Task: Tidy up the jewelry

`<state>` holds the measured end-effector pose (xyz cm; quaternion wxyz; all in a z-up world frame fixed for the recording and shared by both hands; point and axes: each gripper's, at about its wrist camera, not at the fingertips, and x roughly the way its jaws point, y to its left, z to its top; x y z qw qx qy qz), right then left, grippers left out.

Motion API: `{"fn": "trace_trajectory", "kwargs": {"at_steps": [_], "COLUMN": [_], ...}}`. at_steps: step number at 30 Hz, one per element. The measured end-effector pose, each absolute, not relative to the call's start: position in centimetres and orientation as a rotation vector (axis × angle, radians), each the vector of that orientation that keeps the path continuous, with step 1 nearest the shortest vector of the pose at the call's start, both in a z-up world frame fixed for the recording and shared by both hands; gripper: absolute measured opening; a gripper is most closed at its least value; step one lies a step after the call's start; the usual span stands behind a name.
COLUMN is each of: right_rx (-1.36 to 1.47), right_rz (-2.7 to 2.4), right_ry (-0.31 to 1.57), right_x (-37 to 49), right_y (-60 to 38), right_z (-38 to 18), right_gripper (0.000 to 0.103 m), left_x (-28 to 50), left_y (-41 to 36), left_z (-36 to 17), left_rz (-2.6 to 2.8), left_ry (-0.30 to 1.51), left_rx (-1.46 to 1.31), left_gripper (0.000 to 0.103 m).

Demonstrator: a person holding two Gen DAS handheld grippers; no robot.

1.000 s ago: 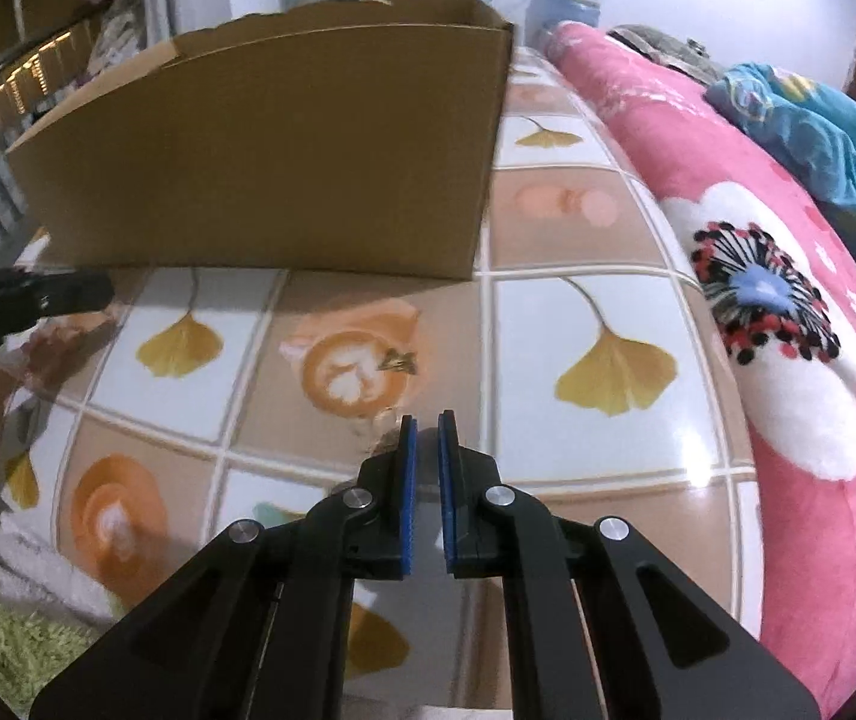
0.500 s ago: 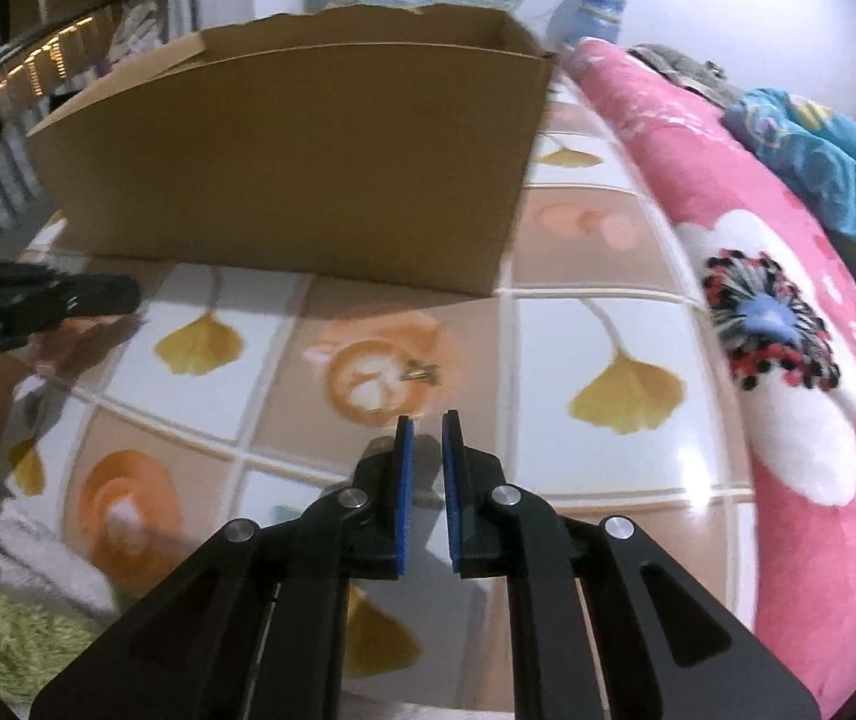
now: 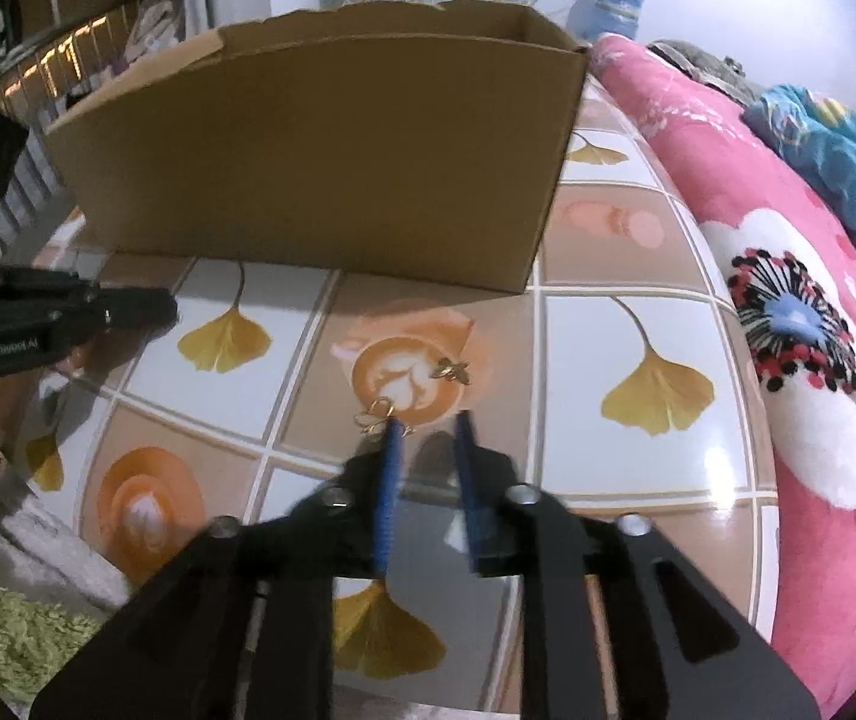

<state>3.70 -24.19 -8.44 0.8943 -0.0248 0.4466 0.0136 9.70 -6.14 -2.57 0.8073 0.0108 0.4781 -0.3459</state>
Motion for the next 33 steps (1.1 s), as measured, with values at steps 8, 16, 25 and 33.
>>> {"fn": "trace_trajectory", "kwargs": {"at_steps": [8, 16, 25, 33], "right_rx": [0.036, 0.020, 0.027, 0.031], "right_rz": [0.018, -0.048, -0.056, -0.057], "right_ry": [0.937, 0.911, 0.904, 0.902], "right_x": [4.2, 4.2, 4.0, 4.0], "right_y": [-23.3, -21.9, -21.7, -21.8], "right_z": [-9.1, -9.4, -9.5, -9.5], "right_gripper": [0.029, 0.029, 0.029, 0.025], "left_x": [9.7, 9.7, 9.7, 9.6], "left_y": [-6.2, -6.2, -6.1, -6.2], "left_z": [-2.6, -2.5, -2.5, -2.6], "left_rz": [-0.740, -0.738, -0.739, -0.739], "left_ry": [1.024, 1.023, 1.025, 1.025], "left_rx": [0.022, 0.020, 0.017, 0.017], "left_gripper": [0.001, 0.001, 0.001, 0.001]}}
